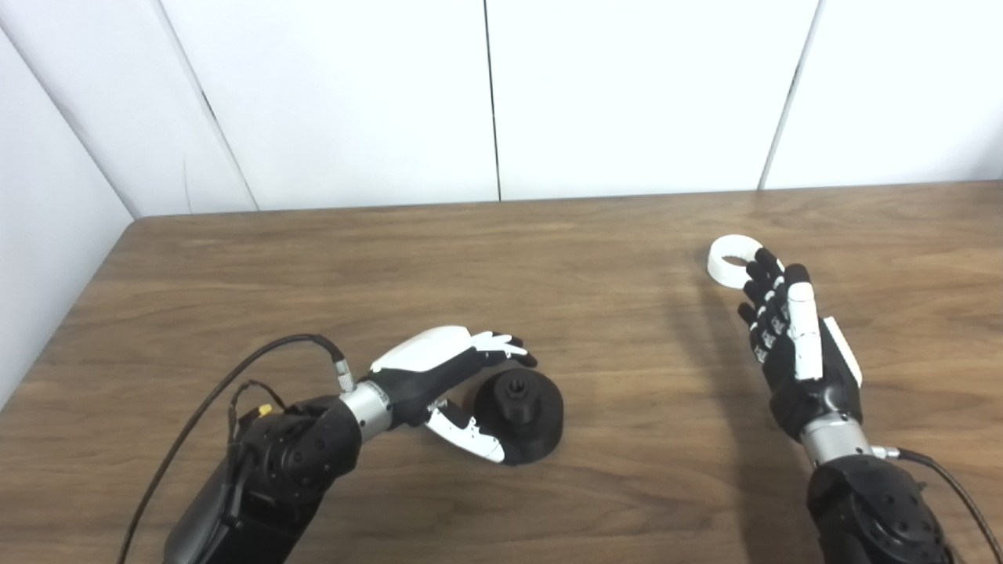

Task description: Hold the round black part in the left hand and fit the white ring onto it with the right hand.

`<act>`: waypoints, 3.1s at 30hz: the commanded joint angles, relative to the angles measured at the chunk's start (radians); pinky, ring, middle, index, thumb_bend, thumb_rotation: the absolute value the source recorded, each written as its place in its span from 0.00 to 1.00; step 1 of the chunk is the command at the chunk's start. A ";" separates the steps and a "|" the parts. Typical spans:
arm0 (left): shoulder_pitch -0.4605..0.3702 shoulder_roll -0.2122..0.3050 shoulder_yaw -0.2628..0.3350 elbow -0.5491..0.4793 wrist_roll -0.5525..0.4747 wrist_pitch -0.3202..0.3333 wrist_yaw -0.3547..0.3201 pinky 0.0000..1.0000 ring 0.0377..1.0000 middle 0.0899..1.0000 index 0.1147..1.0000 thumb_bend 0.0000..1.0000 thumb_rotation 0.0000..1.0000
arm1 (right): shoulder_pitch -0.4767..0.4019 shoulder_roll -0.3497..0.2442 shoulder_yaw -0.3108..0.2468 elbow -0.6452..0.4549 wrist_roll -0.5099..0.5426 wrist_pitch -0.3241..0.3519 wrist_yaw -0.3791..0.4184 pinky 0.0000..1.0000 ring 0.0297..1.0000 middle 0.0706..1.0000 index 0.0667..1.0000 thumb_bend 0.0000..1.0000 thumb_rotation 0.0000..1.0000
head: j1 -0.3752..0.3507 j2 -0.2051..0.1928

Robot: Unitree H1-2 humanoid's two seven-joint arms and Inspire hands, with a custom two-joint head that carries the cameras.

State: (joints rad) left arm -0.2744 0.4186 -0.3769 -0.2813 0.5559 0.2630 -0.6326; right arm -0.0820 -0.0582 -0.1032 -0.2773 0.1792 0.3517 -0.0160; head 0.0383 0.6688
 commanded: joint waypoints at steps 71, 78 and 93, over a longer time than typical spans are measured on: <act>0.008 0.026 -0.012 0.033 0.010 -0.023 0.020 0.88 1.00 0.97 0.73 0.96 0.34 | -0.609 -0.405 0.318 0.571 -0.685 -0.035 0.137 0.93 0.98 0.93 0.67 0.84 0.23 | -0.038 -0.022; 0.007 0.025 -0.012 0.031 0.018 -0.019 0.016 0.89 1.00 0.98 0.73 0.95 0.33 | -0.628 -0.443 0.328 0.623 -0.694 -0.035 0.177 1.00 1.00 0.95 0.69 0.84 0.24 | -0.036 -0.024; 0.007 0.022 -0.007 0.037 0.012 -0.026 0.022 0.88 1.00 0.98 0.73 0.95 0.32 | -0.636 -0.492 0.334 0.676 -0.693 -0.043 0.217 0.96 1.00 0.94 0.71 0.86 0.29 | -0.039 -0.023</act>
State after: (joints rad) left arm -0.2620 0.4231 -0.3846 -0.2712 0.5677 0.2237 -0.5981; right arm -0.6560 -0.5127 0.2347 0.4193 -0.5013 0.3363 0.2016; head -0.0015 0.6443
